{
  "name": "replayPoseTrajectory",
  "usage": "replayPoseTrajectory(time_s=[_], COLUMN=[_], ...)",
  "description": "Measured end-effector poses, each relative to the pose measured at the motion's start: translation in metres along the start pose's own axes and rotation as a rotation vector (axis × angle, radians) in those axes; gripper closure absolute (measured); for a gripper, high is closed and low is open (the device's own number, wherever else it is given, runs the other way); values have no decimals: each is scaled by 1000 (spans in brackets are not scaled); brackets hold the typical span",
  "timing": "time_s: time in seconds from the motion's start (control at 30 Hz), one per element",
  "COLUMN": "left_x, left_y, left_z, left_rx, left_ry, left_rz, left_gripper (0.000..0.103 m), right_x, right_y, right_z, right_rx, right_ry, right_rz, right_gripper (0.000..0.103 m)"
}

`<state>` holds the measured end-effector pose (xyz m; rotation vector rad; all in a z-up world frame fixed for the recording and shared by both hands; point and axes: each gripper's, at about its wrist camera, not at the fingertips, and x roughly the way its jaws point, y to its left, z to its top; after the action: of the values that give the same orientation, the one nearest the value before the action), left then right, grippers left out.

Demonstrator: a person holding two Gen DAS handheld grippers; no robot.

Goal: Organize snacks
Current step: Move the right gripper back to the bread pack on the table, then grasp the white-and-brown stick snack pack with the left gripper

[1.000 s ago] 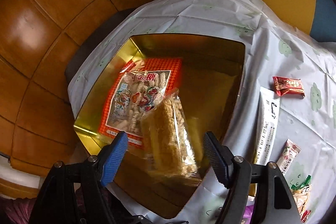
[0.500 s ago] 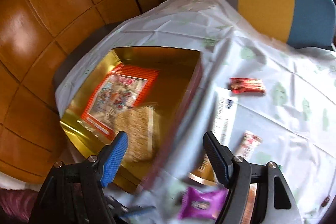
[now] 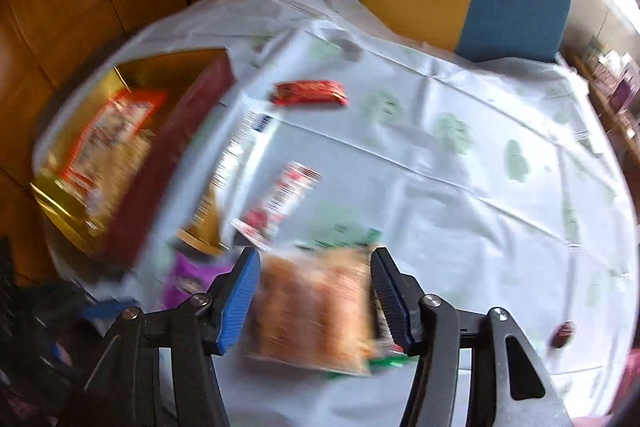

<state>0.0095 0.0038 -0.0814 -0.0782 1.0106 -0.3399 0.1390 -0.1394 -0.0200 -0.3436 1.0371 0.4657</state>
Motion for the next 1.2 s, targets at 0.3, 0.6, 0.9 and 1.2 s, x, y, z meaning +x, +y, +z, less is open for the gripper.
replayPoseTrajectory(time_s=[0.3, 0.6, 0.9, 1.2], left_x=[0, -18, -12, 35], left_y=[-5, -6, 4, 29], left_z=[7, 42, 112, 170], left_rx=[5, -60, -157, -277], left_ry=[18, -21, -27, 111], left_rz=[27, -10, 46, 219], left_gripper=[54, 55, 70, 72], right_x=[14, 14, 3, -3], right_y=[-43, -58, -56, -57], right_z=[-22, -20, -17, -15], right_rx=[30, 95, 88, 87], right_ry=[24, -3, -50, -75], right_rz=[-104, -101, -87, -84], right_gripper=[63, 63, 63, 63])
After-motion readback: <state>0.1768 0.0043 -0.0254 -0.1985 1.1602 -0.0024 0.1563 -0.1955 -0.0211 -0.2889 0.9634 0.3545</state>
